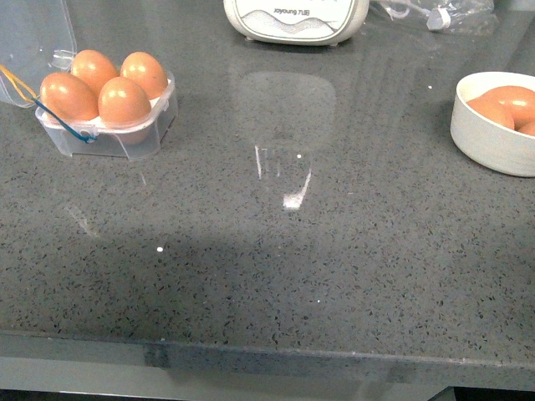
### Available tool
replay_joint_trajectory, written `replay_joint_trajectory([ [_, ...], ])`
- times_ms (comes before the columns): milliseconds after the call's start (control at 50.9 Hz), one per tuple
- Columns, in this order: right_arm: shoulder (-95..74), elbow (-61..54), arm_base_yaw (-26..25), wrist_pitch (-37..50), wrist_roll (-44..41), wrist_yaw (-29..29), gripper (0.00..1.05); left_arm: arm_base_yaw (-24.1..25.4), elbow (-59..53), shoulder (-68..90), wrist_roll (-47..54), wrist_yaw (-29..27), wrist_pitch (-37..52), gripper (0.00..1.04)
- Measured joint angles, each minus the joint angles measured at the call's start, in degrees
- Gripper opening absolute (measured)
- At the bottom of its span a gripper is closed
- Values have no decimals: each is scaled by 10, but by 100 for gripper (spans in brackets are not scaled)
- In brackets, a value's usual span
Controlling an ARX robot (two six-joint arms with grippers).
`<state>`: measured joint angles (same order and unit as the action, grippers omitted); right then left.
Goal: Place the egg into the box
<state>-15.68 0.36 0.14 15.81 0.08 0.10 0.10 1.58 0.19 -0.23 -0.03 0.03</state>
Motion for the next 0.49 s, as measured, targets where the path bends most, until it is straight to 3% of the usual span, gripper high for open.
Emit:
replay_joint_trajectory([
  [393,57,0,0,-57,0,0,3,0,0,0,0,0,0,98],
  [491,132,0,0,-152,0,0,3,0,0,0,0,0,0,98],
])
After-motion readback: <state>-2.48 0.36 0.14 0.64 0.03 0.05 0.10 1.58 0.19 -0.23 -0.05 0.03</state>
